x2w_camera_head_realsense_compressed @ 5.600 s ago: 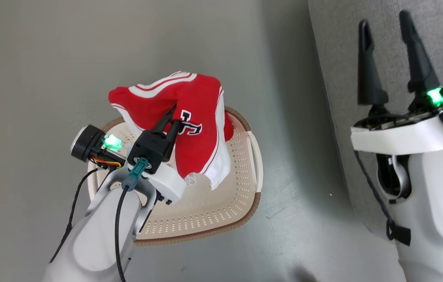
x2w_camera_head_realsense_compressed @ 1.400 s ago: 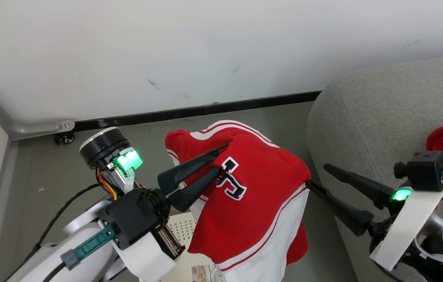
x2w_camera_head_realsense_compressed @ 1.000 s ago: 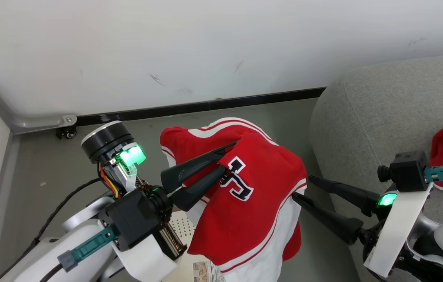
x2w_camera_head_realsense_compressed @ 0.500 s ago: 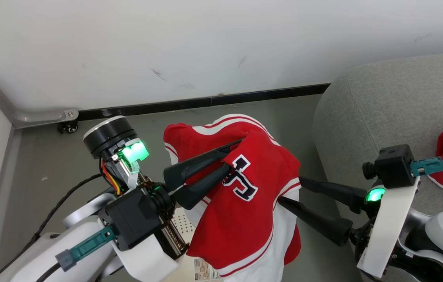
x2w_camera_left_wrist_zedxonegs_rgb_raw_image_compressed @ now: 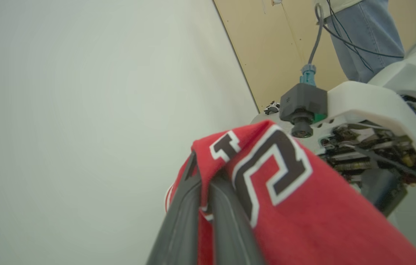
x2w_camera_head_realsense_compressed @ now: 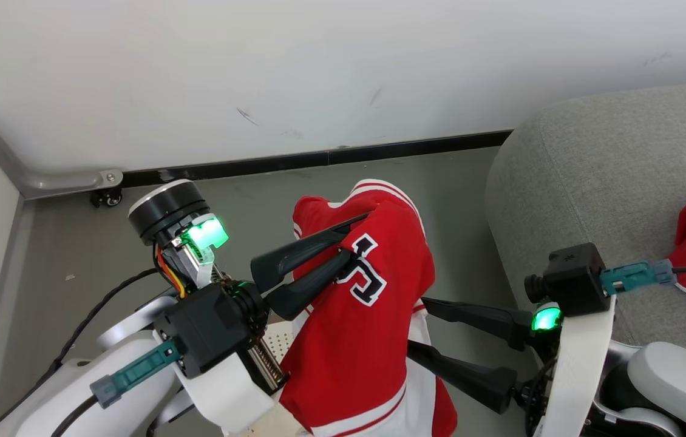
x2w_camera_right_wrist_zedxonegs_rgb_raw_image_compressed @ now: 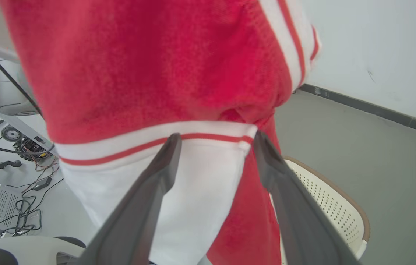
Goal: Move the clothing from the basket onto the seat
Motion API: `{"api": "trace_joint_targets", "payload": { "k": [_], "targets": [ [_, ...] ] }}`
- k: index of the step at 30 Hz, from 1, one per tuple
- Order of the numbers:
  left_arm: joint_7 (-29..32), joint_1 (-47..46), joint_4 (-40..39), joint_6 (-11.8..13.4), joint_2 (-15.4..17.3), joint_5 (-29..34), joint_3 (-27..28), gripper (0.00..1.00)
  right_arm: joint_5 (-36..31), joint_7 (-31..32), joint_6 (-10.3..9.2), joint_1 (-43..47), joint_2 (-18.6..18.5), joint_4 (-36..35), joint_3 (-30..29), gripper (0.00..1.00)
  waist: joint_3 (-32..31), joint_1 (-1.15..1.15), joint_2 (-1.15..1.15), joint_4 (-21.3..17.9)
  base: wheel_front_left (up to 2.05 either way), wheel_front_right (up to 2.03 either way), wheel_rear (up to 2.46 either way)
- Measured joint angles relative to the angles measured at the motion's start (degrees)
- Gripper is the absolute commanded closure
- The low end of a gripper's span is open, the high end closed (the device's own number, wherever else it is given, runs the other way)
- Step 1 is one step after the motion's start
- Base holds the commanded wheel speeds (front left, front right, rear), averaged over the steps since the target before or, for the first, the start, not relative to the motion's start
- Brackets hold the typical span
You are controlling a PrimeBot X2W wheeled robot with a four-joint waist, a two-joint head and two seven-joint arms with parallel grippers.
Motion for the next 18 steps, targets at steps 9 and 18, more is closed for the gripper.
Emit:
{"api": "trace_joint_targets", "payload": {
  "k": [9, 18],
  "targets": [
    [-0.01, 0.10, 2.45, 0.00, -0.14, -0.02, 0.18, 1.00, -3.91, -5.08, 0.00, -3.99, 0.37, -1.75, 3.10, 0.00, -0.41, 0.00, 0.00, -0.32, 0.00, 0.00, 0.00],
    [-0.01, 0.24, 2.52, 0.00, -0.82, -0.09, 0.27, 1.00, -4.67, -9.34, 0.01, -4.18, -0.31, 0.09, 6.03, 0.00, -0.85, 0.00, 0.00, -0.47, 0.00, 0.00, 0.00]
  ]
}}
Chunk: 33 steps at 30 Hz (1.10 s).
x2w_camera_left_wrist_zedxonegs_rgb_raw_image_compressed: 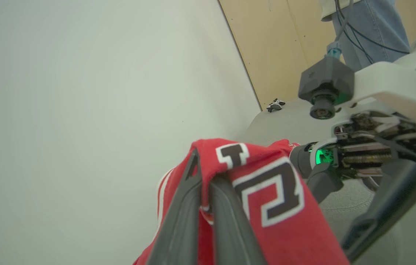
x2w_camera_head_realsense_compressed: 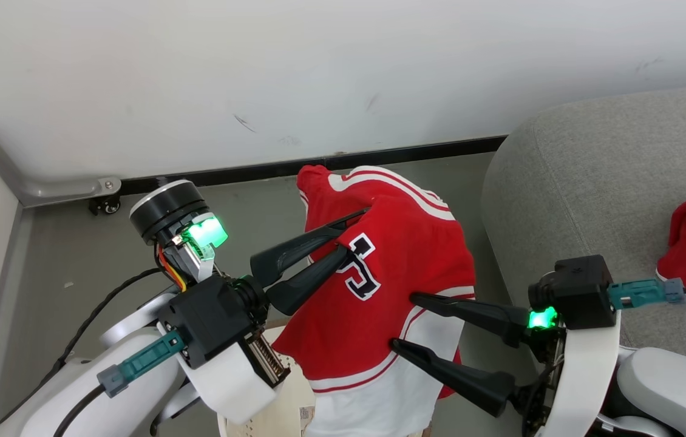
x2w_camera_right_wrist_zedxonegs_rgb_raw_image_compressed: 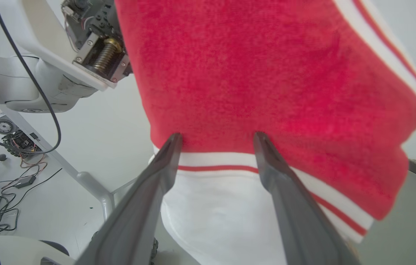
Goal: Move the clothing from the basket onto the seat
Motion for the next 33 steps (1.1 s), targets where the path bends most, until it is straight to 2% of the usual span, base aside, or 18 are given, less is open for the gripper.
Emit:
{"api": "trace_joint_targets", "payload": {
  "k": [8, 17, 26, 33],
  "targets": [
    [0.00, 0.00, -0.32, 0.00, 0.63, 0.00, -0.08, 1.00, 0.85, -3.64, 0.00, 0.04, -2.80, 2.72, 0.45, 0.00, -0.15, 0.00, 0.00, -0.36, 0.00, 0.00, 0.00],
    [0.00, -0.01, -1.23, 0.00, 3.83, -3.09, -3.78, 1.00, 2.49, -5.02, 0.00, 0.04, -6.11, 4.31, 1.54, 0.00, -0.02, 0.00, 0.00, -1.11, 0.00, 0.00, 0.00],
    [0.00, -0.85, -2.53, 0.00, 6.04, -3.74, -4.46, 1.00, 4.30, -5.44, 0.00, 0.04, -9.05, 5.21, 2.67, 0.00, 0.40, 0.00, 0.00, -1.41, 0.00, 0.00, 0.00],
    [0.00, -3.28, -4.91, 0.00, 6.67, -3.92, -5.67, 1.00, 6.20, -6.02, 0.00, -0.29, -9.44, 5.37, 3.72, 0.00, 0.91, 0.00, 0.00, -1.54, 0.00, 0.00, 0.00]
  ]
}}
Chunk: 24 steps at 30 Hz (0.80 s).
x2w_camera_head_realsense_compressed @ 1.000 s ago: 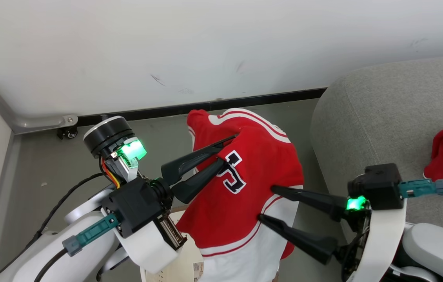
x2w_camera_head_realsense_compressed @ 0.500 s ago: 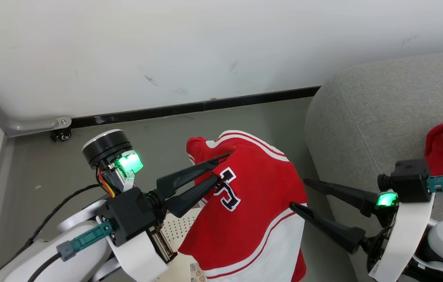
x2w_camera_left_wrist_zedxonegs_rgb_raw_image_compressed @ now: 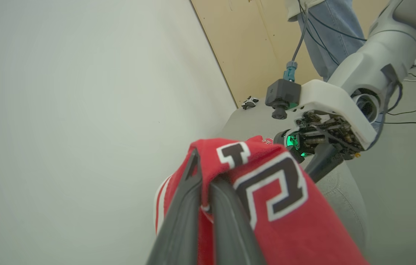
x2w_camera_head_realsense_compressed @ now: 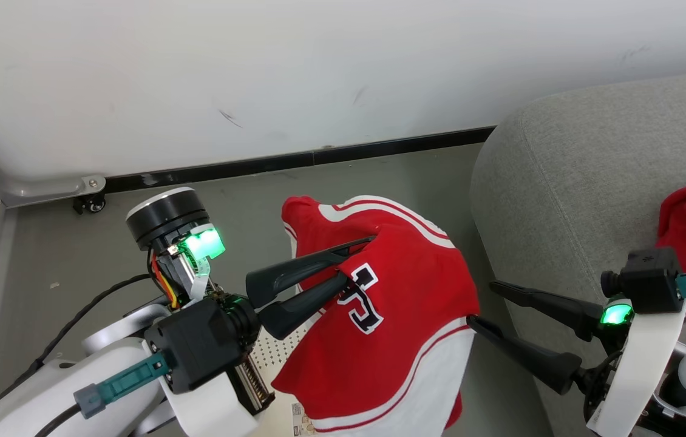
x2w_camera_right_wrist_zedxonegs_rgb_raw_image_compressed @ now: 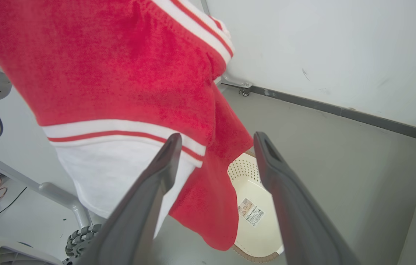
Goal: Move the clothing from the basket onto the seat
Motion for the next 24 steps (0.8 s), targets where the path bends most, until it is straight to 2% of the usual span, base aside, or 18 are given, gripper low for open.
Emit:
{"api": "trace_joint_targets", "payload": {
  "k": [10, 24],
  "targets": [
    [0.00, -2.87, -1.08, -0.01, 1.00, 0.16, -2.08, 1.00, 0.47, 1.97, 0.00, -4.47, 0.38, -2.22, 4.58, 0.00, 0.76, 0.00, 0.00, 0.48, 0.00, 0.00, 0.00],
    [0.00, -3.94, -1.42, 0.00, 0.76, 0.16, -2.67, 1.00, 0.16, 2.94, 0.00, -9.22, 2.40, -3.28, 5.88, 0.00, 1.31, 0.00, 0.00, 0.87, 0.00, 0.00, 0.00]
  ]
}}
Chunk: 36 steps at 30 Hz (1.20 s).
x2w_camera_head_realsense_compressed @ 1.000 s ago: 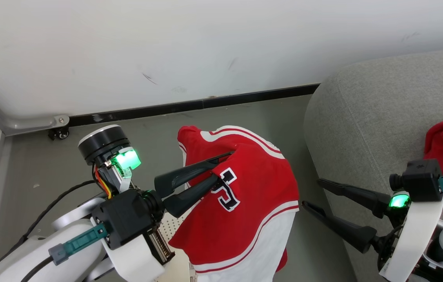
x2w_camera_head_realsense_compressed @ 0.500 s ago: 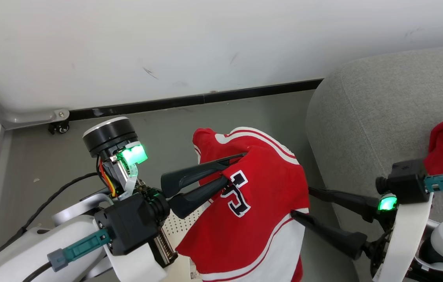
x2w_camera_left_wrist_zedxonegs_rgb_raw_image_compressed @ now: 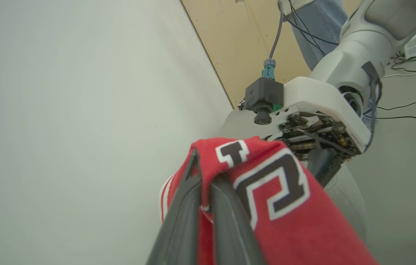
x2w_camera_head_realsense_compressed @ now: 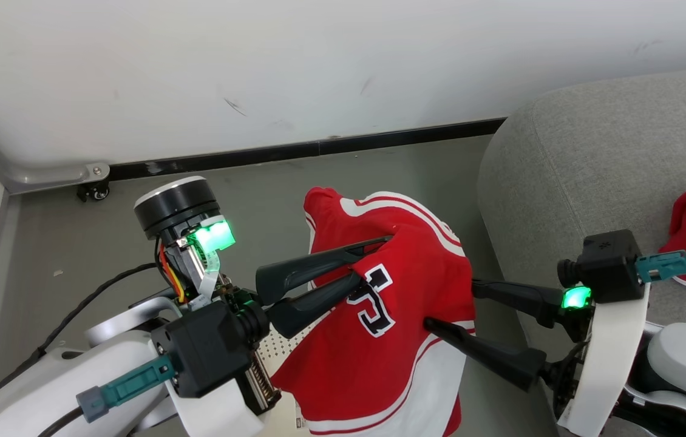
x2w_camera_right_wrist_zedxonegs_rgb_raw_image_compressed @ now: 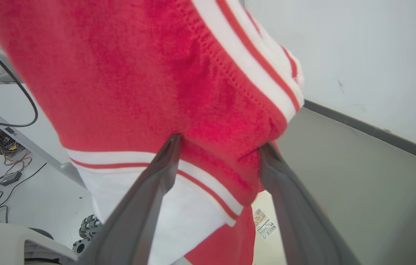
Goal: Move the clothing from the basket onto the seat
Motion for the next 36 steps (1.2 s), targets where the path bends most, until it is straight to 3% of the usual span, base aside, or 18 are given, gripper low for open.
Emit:
{"api": "trace_joint_targets", "payload": {
  "k": [7, 8, 12, 15, 17, 19, 36],
  "targets": [
    [0.00, 0.00, 1.15, -0.01, -0.81, -0.05, 0.25, 1.00, -1.25, -1.46, 0.00, -1.19, 2.65, 0.09, 0.70, 0.01, 0.29, 0.00, 0.00, 0.10, 0.00, 0.00, 0.00],
    [0.00, 0.00, 1.53, 0.00, -0.86, -0.07, 0.45, 1.00, -1.37, -1.98, 0.00, -1.19, 2.99, 0.19, 0.73, 0.08, 0.33, 0.00, 0.00, 0.10, 0.00, 0.00, 0.00],
    [-0.01, 0.03, 3.14, 0.00, -1.20, -0.07, 0.97, 1.00, -2.25, -3.60, 0.00, -1.19, 4.09, 0.93, 0.88, 0.53, 0.50, -0.01, 0.00, 0.07, 0.00, 0.00, 0.00],
    [-0.01, 0.16, 4.14, 0.00, -1.37, -0.05, 1.04, 1.00, -3.01, -4.76, 0.00, -1.19, 4.58, 1.62, 1.12, 0.65, 0.62, 0.00, 0.00, 0.04, 0.00, 0.00, 0.00],
    [-0.01, 0.29, 4.90, -0.01, -1.52, -0.07, 1.24, 1.00, -3.39, -5.64, -0.01, -1.19, 4.69, 1.93, 1.20, 0.79, 0.69, 0.00, 0.00, 0.00, 0.00, 0.00, 0.00],
    [-0.01, 0.54, 5.63, -0.01, -1.57, -0.09, 1.49, 1.00, -3.92, -6.60, 0.00, -1.20, 4.69, 2.25, 1.23, 1.00, 0.74, 0.00, 0.00, -0.06, 0.00, 0.00, 0.00],
    [-0.01, 6.31, 11.10, 0.00, -3.79, -4.38, 2.58, 1.00, -5.31, -12.93, 0.00, -1.70, 3.64, 6.03, 1.26, 1.00, 0.31, 0.00, 0.00, -1.19, 0.00, 0.00, 0.00]
  ]
}}
